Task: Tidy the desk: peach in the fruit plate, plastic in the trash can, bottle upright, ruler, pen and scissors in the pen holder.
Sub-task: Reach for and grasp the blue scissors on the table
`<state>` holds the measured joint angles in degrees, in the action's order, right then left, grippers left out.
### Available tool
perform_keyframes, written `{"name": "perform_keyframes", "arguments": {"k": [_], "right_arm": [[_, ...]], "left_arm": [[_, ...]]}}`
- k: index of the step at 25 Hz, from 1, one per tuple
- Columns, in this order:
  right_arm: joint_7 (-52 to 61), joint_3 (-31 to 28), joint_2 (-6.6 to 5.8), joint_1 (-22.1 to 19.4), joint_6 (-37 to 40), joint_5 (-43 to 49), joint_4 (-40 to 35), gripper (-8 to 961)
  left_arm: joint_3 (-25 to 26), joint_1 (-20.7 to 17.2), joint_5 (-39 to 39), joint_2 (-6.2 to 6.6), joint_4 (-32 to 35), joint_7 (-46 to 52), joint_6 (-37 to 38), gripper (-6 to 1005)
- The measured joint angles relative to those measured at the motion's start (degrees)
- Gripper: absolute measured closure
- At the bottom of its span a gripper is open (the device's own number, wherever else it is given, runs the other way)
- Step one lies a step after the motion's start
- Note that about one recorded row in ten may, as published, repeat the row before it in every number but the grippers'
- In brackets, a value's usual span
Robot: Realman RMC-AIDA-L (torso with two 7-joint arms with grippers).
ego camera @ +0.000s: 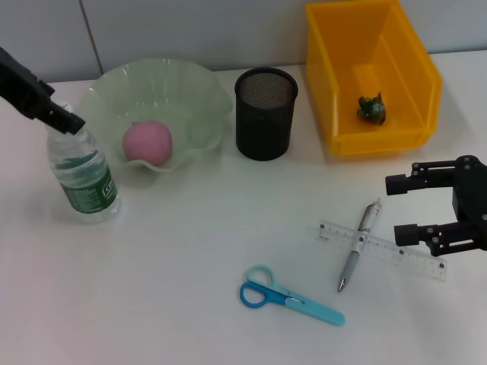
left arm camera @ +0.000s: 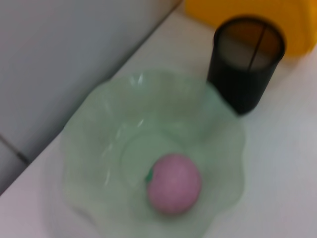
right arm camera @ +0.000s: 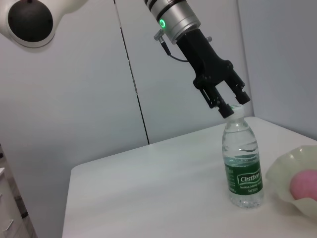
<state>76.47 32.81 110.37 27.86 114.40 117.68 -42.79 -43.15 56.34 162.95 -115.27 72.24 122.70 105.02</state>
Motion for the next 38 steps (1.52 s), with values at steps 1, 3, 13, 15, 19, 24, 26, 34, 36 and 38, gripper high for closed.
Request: {"name": "perform_keyframes", "arguments": {"k": [1,3,13,15,19,24,26,34,36,38], "right_arm": [[0.0,-0.02,-0.02,-0.01,0.04,0.0,-0.01,208],[0.0,-0.07,-0.03,-0.13,0.06,0.0,-0.01,208],[1.02,-3.41,-0.2,-0.58,0.64,0.07,-0.01,209],[1.52,-4.09,-0.31,-0.62,0.71,0.14,-0.01,209],[2.93,-4.76,-0.45,-0.72,0.79,0.15,0.0,209],[5.89,-5.01,-0.57,-0.49,1.09,0.15,-0.03,209],[6.91,-5.02,-0.66,-0.45,1.6,0.15,-0.24,209],[11.82,-5.36,-0.61,-0.96,1.98,0.07,-1.29,208],[12.72,-5.34,-0.55,-0.85,1.65,0.1,-1.1,208],[13.46,-5.09,-0.53,-0.55,1.5,0.26,-0.95,209]], "left_arm": [[1.13,-0.05,-1.46,0.28,0.05,-0.14,0.55,261],[3.36,-0.25,-4.5,0.93,0.17,-0.38,1.73,262],[11.24,-11.43,-42.69,5.94,-3.53,-2.04,3.11,263],[11.12,-13.39,-47.35,6.02,-5.2,-3.14,3.09,263],[10.69,-19.37,-55.58,1.34,-7.31,-11.12,3.38,264],[6.06,-23.46,-56.11,-3.16,-9.09,-21.06,2.2,265],[4.82,-24.23,-56.99,-3.16,-11.88,-23.99,1.75,265],[4.08,-27.39,-57.46,-2.88,-25.61,-41.36,0.61,266],[3.87,-28.15,-57.11,-2.83,-27.41,-43.72,0.53,267],[3.24,-28.77,-56.97,-2.8,-28.83,-45.42,0.32,267]]}}
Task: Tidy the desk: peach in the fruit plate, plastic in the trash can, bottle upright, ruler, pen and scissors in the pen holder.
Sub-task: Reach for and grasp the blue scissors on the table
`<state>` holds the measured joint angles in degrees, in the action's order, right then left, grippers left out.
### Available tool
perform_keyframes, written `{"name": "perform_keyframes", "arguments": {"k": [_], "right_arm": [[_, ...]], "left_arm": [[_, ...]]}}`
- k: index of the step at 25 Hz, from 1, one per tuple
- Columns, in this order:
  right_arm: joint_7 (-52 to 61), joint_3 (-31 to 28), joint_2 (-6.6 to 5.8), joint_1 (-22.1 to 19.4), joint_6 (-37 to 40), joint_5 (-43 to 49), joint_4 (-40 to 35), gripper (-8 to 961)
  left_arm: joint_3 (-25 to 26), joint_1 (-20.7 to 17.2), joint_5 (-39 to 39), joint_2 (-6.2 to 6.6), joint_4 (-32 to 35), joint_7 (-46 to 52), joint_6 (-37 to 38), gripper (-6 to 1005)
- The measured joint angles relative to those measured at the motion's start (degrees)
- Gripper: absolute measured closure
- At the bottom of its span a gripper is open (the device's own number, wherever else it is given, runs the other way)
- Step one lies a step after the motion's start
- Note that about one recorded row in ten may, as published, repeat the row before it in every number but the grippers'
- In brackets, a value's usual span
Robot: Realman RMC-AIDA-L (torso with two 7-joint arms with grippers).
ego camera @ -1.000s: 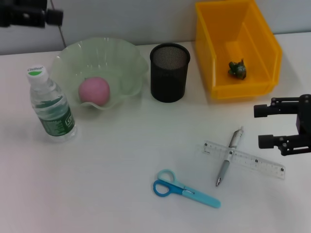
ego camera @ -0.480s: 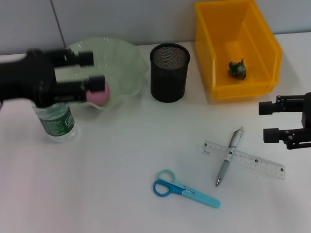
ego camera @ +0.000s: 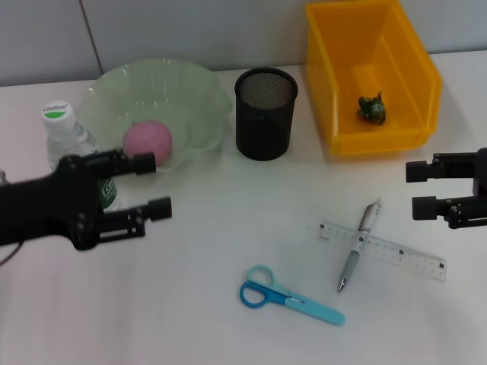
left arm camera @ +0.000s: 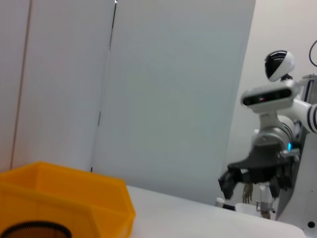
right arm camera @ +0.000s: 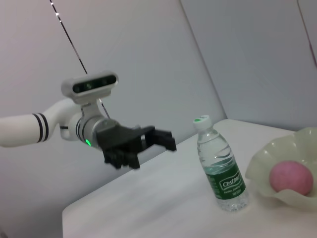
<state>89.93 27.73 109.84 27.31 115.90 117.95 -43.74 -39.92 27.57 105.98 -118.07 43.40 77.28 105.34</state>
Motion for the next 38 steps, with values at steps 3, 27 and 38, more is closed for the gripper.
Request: {"name": "perform_keyframes", "arguments": {"k": [3,27,38], "right_arm": [[0.74,0.54,0.13,0.57,-0.39,0.16,0.13,209],[15.74,6.32,0.3,8.16,-1.31,2.65,-5.97,209],[21.66,19.54,0.45,15.28,-6.3,6.49,-8.23,210]], "left_arm": [[-1.43,-0.83,0.57,0.0,-2.52,-1.65,-1.16,265],[-4.54,-3.52,-3.88,0.0,-5.78,-5.17,-1.91,214],[-7.09,-3.67,-1.38,0.5,-4.12,-3.32,0.31,216]]}}
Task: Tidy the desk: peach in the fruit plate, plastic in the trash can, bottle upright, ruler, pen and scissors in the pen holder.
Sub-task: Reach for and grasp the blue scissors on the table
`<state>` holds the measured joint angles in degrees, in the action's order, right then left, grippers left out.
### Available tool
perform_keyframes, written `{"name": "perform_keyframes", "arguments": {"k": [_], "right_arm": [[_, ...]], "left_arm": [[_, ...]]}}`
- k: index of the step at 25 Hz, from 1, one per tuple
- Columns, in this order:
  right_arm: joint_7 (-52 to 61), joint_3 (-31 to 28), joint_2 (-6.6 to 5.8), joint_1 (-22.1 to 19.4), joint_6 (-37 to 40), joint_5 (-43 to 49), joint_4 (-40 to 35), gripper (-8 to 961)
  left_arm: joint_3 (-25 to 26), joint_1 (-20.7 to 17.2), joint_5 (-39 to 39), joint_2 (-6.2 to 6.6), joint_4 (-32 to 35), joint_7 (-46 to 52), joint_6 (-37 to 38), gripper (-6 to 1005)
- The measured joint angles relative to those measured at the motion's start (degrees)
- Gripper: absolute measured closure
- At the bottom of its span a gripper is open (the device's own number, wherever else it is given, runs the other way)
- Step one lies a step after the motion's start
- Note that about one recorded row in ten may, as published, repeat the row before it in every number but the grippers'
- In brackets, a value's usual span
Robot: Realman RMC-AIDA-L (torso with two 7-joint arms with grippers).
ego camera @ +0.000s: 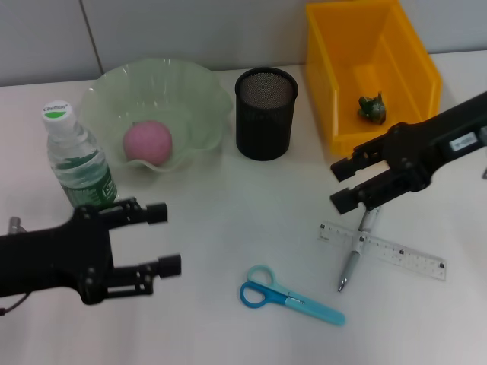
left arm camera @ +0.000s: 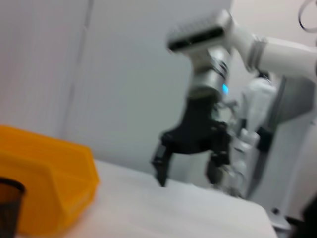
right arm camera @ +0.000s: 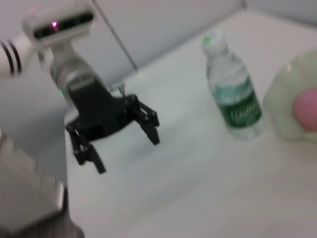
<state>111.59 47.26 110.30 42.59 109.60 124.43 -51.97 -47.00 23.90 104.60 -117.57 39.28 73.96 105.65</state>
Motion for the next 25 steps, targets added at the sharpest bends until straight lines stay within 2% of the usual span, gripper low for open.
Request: {"name": "perform_keyframes", "arguments": {"k": [3,4,5,11,12,13,16,17,18,21,23,25], "right_arm": [[2.89,3.72,0.38,3.03,-0.58,3.67,-1.82,212],[4.75,5.94,0.94,4.58,-1.08,6.63,-3.56,212],[4.75,5.94,0.94,4.58,-1.08,6.63,-3.56,212],[6.24,11.97,2.81,7.84,-1.94,13.49,-5.72,213],[6.86,13.4,3.45,8.65,-2.07,14.71,-5.81,213],[6.86,13.4,3.45,8.65,-2.07,14.71,-5.81,213],[7.77,14.49,5.03,10.35,-2.43,17.16,-5.0,214],[7.94,15.09,6.55,11.28,-2.84,19.19,-4.55,214],[7.94,15.09,6.55,11.28,-2.84,19.19,-4.55,213],[8.57,16.98,8.63,11.73,-3.81,21.65,-4.52,212],[10.84,20.75,9.07,11.83,-5.49,20.92,-3.69,212],[11.35,21.45,9.1,11.83,-5.85,20.39,-3.65,212]], "left_arm": [[-0.6,0.5,2.68,-0.01,0.14,0.13,0.16,216],[-0.61,0.55,3.16,-0.07,0.09,-0.2,-0.01,216],[-0.63,0.6,3.98,-0.21,-0.19,-1.28,-0.6,216],[-0.56,1.02,4.96,-0.57,-2.25,-3.24,-3.92,216],[-0.27,0.96,4.59,-0.59,-2.91,-3.87,-4.33,216],[-0.27,0.96,4.59,-0.59,-2.91,-3.87,-4.33,216],[-0.1,0.93,4.29,-0.6,-3.13,-4.35,-4.17,216],[-0.11,0.93,4.29,-0.59,-3.17,-4.69,-4.14,216],[-0.13,0.93,4.31,-0.59,-3.21,-5.03,-4.18,216],[-0.21,0.88,4.34,-0.59,-3.5,-6.45,-4.56,216],[-0.13,1.03,4.61,-0.62,-3.68,-7.61,-5.23,216],[-0.13,0.99,4.71,-0.62,-3.69,-7.71,-5.56,216]]}}
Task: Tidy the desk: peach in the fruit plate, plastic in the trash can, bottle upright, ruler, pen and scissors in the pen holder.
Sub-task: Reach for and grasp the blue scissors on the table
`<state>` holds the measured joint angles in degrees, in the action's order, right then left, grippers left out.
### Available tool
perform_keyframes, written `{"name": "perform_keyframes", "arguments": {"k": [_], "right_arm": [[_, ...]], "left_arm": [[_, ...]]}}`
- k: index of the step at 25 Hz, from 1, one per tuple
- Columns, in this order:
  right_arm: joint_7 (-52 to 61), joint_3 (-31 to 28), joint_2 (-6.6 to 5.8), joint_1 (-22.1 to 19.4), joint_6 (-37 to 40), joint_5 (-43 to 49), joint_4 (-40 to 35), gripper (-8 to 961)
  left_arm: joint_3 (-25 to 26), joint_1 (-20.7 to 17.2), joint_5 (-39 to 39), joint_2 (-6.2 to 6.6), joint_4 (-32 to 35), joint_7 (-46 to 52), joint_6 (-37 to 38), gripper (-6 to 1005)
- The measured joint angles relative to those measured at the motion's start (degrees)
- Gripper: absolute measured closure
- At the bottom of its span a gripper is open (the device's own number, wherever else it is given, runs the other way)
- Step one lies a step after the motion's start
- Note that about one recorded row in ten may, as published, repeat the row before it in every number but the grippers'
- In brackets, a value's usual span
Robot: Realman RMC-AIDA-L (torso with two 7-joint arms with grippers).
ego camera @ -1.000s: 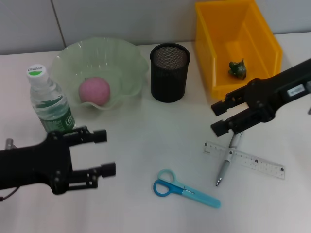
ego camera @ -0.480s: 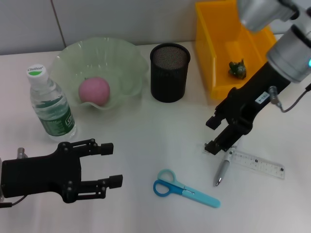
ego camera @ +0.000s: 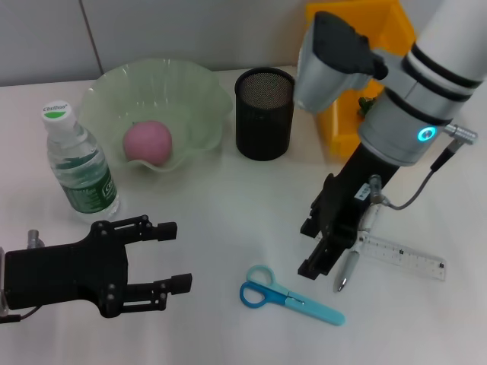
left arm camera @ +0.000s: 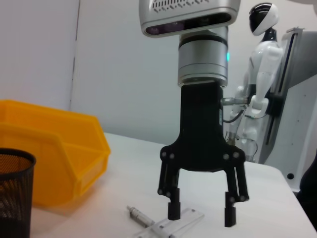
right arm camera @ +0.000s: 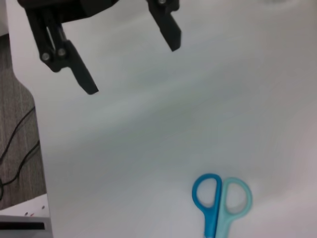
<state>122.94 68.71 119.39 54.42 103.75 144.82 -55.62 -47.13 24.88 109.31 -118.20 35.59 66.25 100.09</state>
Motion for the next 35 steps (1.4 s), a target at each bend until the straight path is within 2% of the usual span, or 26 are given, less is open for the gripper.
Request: {"name": "perform_keyframes", "arguments": {"k": [5,22,29,35], "right_arm": [[0.98,2.08,0.03,-0.01,-0.53,-1.22,0.15,212],[9.68,16.83,0.31,0.39,-5.77,-3.73,0.92,213],[15.18,20.76,0.31,1.26,-7.84,-3.95,1.41,213],[17.58,21.39,0.3,1.85,-8.74,-3.79,1.79,213]], "left_arm": [[-0.18,-0.27,0.1,0.09,0.0,-0.09,-1.2,216],[0.08,-0.81,0.21,0.4,-0.53,0.07,-2.81,216],[-0.12,-1.58,0.19,0.42,-0.54,0.05,-3.22,216],[-0.16,-2.74,0.24,0.43,-0.62,-0.23,-3.37,216]]}}
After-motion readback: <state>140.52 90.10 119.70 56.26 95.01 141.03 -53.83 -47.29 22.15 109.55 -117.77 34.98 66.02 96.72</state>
